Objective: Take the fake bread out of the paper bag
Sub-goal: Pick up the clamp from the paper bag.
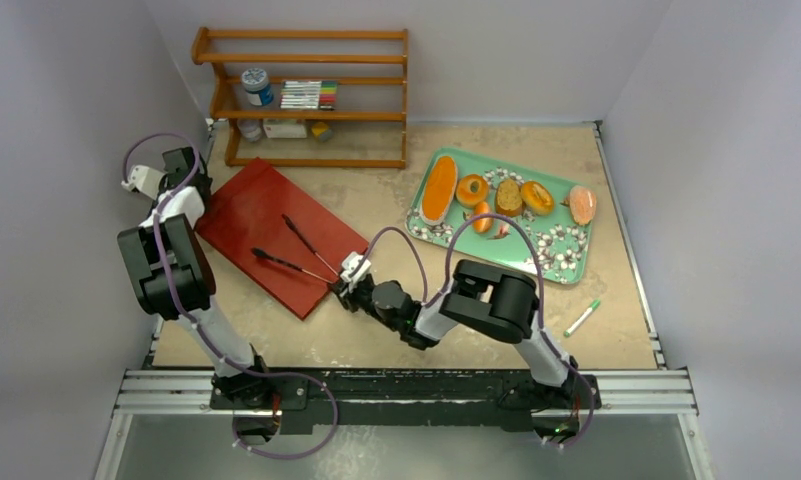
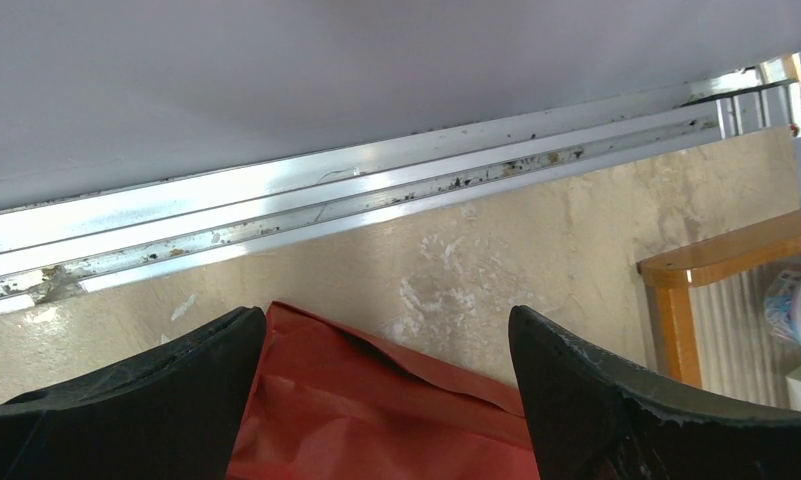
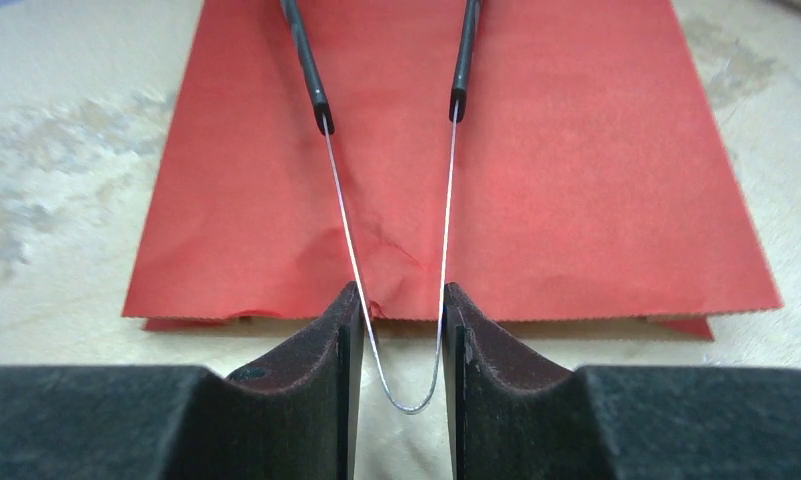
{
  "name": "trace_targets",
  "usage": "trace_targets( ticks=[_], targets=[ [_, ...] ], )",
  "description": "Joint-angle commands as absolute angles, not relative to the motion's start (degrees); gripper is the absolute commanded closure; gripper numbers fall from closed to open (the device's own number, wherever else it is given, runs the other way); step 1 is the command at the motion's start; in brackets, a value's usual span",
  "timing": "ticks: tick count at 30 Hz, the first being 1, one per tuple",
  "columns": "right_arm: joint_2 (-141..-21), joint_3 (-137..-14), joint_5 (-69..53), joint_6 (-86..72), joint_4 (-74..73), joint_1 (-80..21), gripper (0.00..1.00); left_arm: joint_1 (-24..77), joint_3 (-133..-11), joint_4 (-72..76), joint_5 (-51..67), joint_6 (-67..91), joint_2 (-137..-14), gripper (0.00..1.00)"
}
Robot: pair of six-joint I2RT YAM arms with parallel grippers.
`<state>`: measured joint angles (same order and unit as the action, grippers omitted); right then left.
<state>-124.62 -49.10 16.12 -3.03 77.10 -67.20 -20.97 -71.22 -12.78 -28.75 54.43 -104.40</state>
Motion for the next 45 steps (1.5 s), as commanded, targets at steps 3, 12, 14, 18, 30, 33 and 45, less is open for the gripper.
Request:
trace_targets(
  ticks=[3,12,14,18,30,33,45],
  targets=[
    [-115.84,-52.16,18.76,-0.4,69.39,-68.04,0.74,-20.67,-72.66,-10.8,-28.23,56.31,-106.73,0.08],
    [-118.14,-65.49,16.62,0.09,55.69,-67.08,0.76,-20.59,-73.37,-11.06,-29.84,56.72,-107.4,0.07],
    [-119.66,-68.82,16.61,0.0,53.15,-66.46,0.76,-20.57,-73.43,-10.99,-29.81,57.02,-107.54,0.07],
    [-121.63,-72.66,16.38,-0.19,50.07,-65.45,0.76,-20.57,-74.18,-10.9,-29.59,56.91,-108.28,0.07],
    [-122.72,-77.44,15.29,0.68,45.32,-64.95,0.77,-20.91,-75.66,-11.72,-28.48,56.43,-108.52,0.07],
    [-121.81,-77.52,15.31,0.88,44.2,-64.95,0.77,-20.95,-75.64,-12.82,-28.56,57.26,-108.05,0.07],
    [-114.4,-72.86,17.9,-0.29,40.11,-65.0,0.8,-14.5,-69.52,-10.1,-38.58,61.25,-96.44,0.07]
  ],
)
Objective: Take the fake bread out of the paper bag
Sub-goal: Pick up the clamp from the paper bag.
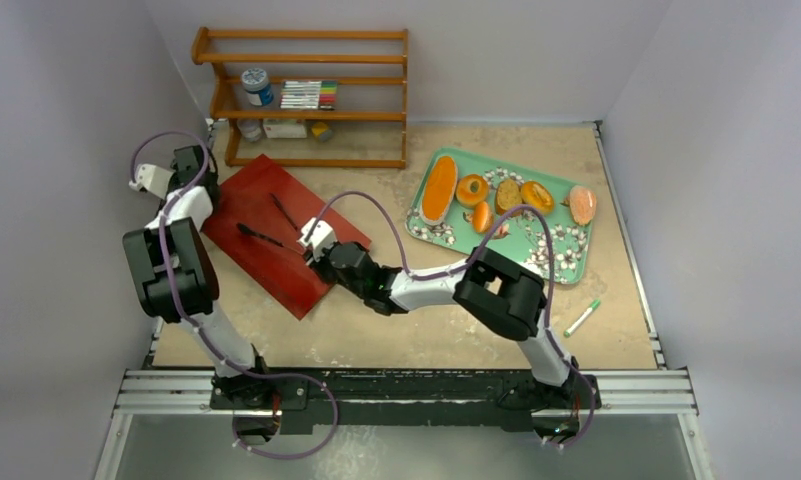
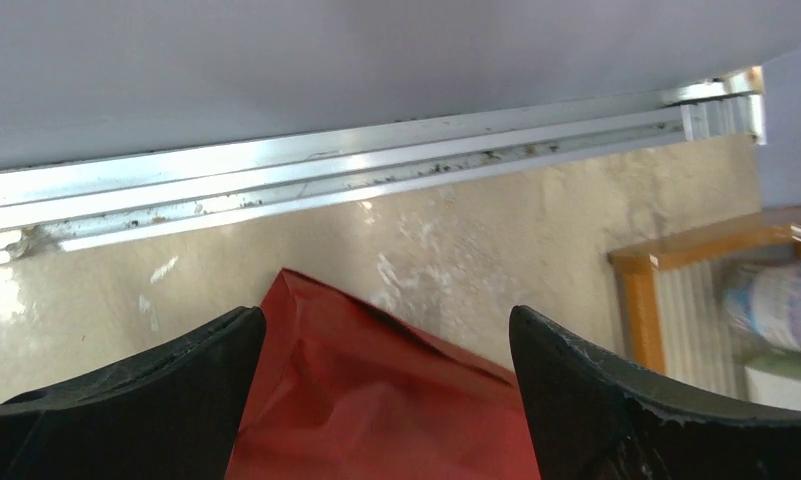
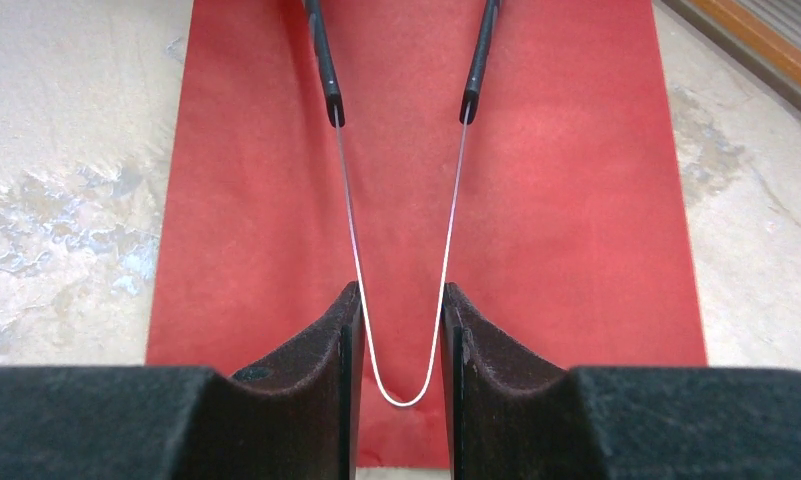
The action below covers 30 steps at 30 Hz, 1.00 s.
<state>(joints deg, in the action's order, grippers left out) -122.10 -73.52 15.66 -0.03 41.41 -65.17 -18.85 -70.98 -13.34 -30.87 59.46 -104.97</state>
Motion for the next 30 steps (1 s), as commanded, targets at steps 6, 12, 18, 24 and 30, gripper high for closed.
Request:
trace_targets(
  ticks=[6,12,18,24,30],
  targets=[
    [-104.44,-65.89,20.69,-4.25,37.72,-65.06,0.82,-6.72,-69.41,-12.49,-46.54,61.81,-88.98,0.07],
    [-93.96,-60.55,23.7,-8.54,30.62,-66.5,0.83,3.31,-67.41,-20.5,-49.68,61.28,-80.31,0.07],
    [-84.06,-56.03,28.55,-15.09,19.7,-67.32,0.84,15.02,-63.2,-27.33,-51.24,61.79,-73.05,0.07],
    [-74.72,-47.99,31.8,-23.87,10.76,-67.33,0.84,26.0,-59.41,-31.91,-51.01,60.63,-71.32,0.07],
    [-68.91,-46.02,35.9,-33.68,-1.26,-67.41,0.84,34.57,-55.44,-32.72,-48.03,61.22,-70.95,0.07]
  ],
)
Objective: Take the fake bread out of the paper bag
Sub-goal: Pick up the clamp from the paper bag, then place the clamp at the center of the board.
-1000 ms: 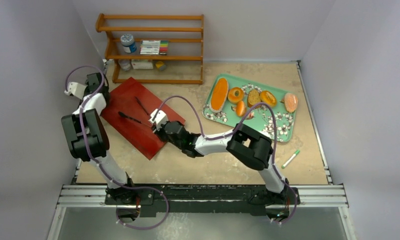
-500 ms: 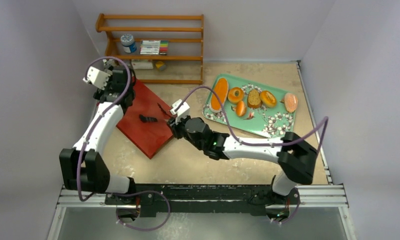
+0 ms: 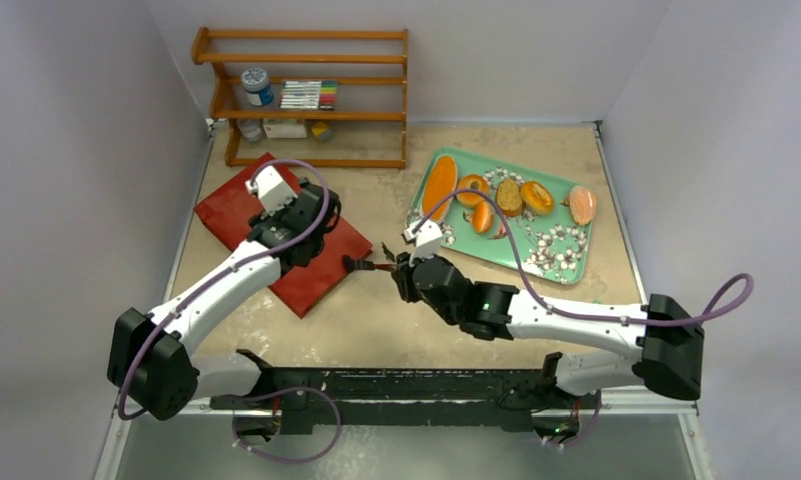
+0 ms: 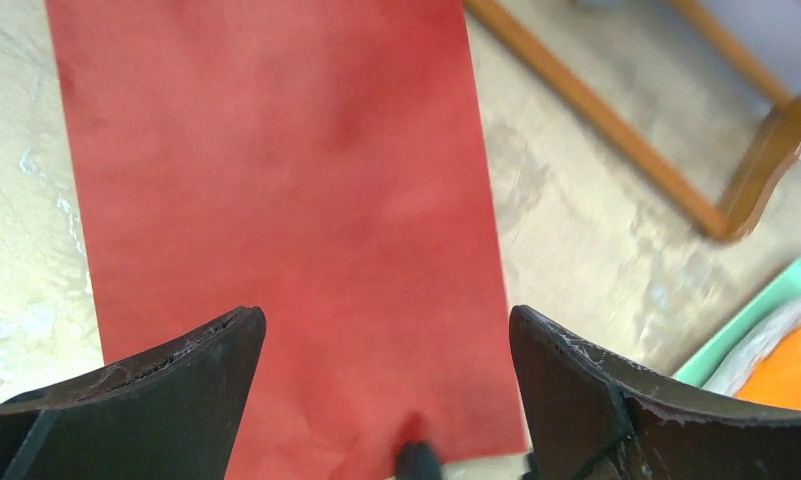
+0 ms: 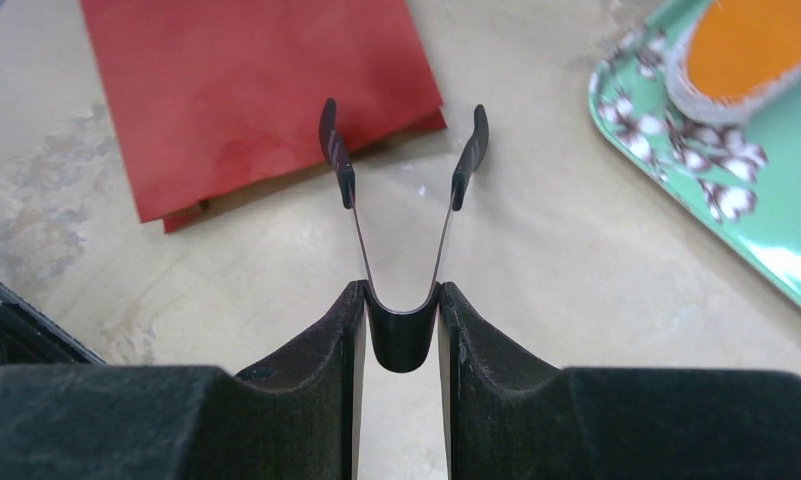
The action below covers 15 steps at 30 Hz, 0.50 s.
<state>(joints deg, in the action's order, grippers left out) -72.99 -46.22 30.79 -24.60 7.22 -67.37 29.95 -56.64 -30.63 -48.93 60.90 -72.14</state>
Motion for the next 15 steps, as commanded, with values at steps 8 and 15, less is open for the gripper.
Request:
trace_targets(
  ticks=[8,15],
  targets=[
    [-62.98,-46.24,38.09,-40.98,-12.56,-67.46,0.85,50.0,-57.37,-42.35,-52.09,67.85,-76.31,0.07],
    [-64.25,-44.64,31.16,-47.84,-20.16,-67.41,0.85,57.36,-55.74,-50.62,-55.72,79.76,-77.38,0.07]
  ],
)
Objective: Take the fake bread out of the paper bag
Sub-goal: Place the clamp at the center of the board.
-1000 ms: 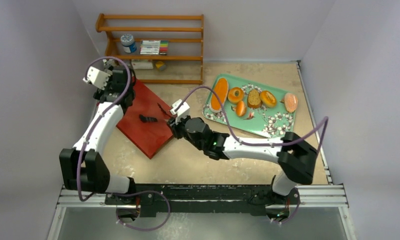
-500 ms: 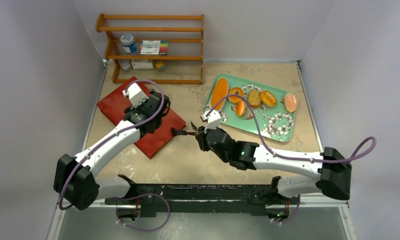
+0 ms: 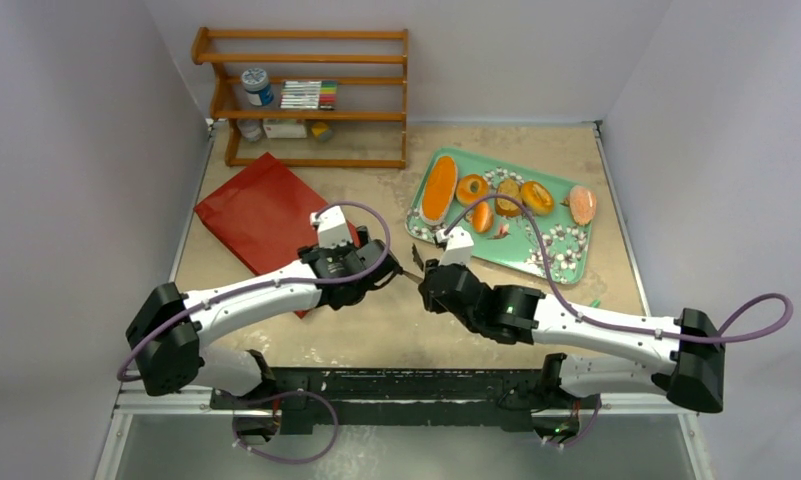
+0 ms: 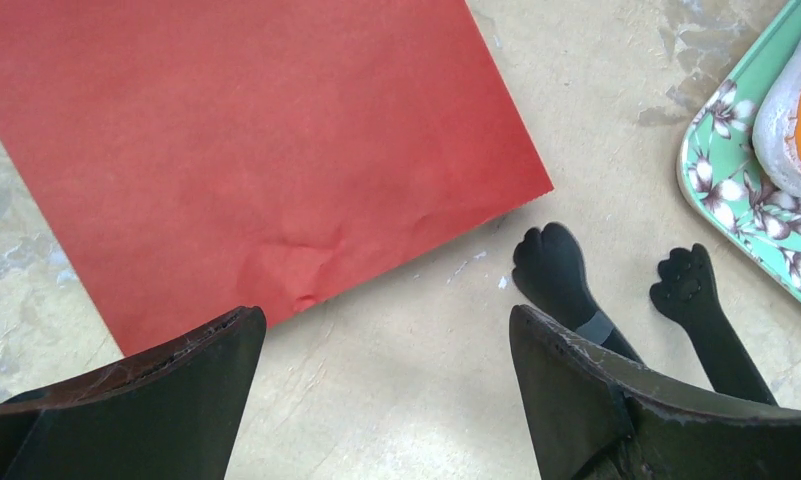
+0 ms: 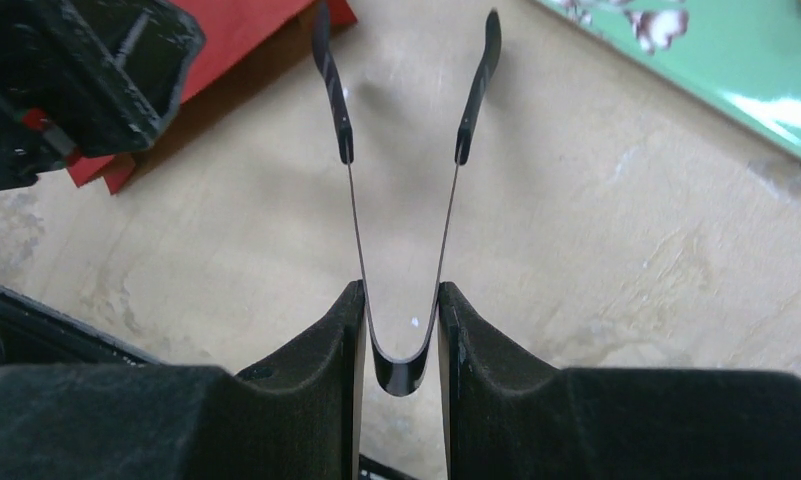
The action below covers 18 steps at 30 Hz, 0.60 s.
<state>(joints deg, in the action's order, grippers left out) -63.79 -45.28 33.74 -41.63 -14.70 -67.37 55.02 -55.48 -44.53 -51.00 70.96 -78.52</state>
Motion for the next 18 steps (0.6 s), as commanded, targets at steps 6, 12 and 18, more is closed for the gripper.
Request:
trace_targets(
  ticks=[6,12,18],
  targets=[
    [-67.22,-41.41,25.1,-50.36,-18.64,-67.41,0.84,62.41,-57.85,-57.98,-60.26,84.88,-79.82,0.07],
    [-72.36,-36.93,20.44,-52.88,-12.44,-67.41,0.84,65.99,-60.3,-65.07,-62.32,92.93,-85.41,0.04],
    [-80.63,-35.97,20.44,-54.73,-8.18,-67.45,0.77,66.62,-57.47,-59.78,-61.07,94.23,-85.96,0.04]
  ],
)
